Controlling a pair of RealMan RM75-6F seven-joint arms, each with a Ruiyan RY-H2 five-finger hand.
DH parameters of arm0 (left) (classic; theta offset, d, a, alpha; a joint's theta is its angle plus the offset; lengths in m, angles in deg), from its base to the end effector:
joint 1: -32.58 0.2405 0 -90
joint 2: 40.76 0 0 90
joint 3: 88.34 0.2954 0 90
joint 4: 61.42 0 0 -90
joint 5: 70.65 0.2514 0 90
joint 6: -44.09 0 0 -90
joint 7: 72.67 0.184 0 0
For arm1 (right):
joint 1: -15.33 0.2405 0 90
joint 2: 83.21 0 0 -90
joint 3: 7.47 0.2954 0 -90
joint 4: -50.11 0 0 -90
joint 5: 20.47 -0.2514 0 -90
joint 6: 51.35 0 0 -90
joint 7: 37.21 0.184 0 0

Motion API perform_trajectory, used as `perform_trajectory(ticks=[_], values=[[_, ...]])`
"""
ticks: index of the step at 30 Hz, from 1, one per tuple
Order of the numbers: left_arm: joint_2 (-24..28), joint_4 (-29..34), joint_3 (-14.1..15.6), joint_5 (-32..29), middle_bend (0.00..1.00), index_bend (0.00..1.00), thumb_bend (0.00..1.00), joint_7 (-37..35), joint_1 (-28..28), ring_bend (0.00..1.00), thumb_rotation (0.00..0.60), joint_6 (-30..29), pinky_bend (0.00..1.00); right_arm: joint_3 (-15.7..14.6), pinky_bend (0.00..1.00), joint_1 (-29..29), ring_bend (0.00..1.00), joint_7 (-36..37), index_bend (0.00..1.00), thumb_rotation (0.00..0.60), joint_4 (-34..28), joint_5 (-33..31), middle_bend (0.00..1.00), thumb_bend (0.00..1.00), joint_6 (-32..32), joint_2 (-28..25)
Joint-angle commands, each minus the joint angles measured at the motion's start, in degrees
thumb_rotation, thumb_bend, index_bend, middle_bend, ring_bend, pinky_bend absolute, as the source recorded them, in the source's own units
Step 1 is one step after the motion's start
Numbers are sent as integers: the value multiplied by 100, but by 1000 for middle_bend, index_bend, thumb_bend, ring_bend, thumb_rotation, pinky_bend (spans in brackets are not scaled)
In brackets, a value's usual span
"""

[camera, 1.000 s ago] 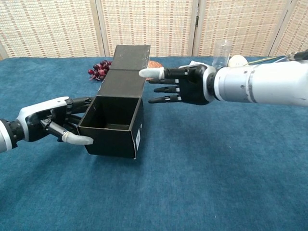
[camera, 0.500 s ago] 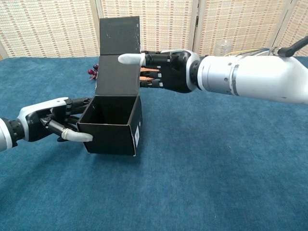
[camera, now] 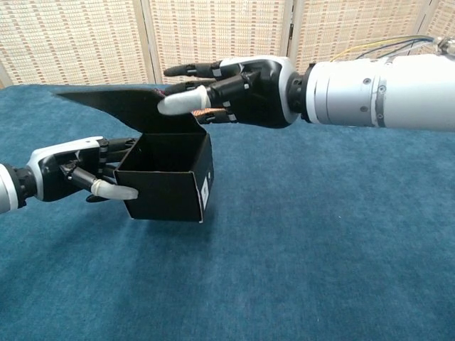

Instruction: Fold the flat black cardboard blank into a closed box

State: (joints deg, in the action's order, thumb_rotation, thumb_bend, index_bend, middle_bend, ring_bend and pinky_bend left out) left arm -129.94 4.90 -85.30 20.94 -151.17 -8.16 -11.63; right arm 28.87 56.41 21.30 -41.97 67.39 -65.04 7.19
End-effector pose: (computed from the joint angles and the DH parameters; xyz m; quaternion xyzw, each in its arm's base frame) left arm -0.2448 0.3883 -0.0877 -0.4899 -0.7366 -0.4619 0.0639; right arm -0.0200 -0.4019 -0.0820 -0.5231 0.7399 -0.4188 0.0598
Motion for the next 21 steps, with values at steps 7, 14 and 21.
perform_trajectory(ticks=[7, 14, 21], values=[[19, 18, -23, -98, 191, 172, 166, 103, 5, 585, 600, 41, 868, -1052, 90, 710, 0, 1009, 0, 600, 93, 888, 0, 0, -973, -580], [-79, -42, -139, -312, 190, 168, 166, 552, 10, 584, 600, 170, 868, -1594, 88, 1308, 0, 1342, 0, 600, 363, 1024, 13, 0, -1329, -823], [-172, 6, -248, -547, 191, 164, 166, 971, 29, 583, 600, 347, 868, -1758, 92, 1746, 29, 429, 0, 600, 576, 375, 74, 0, -1079, -728]])
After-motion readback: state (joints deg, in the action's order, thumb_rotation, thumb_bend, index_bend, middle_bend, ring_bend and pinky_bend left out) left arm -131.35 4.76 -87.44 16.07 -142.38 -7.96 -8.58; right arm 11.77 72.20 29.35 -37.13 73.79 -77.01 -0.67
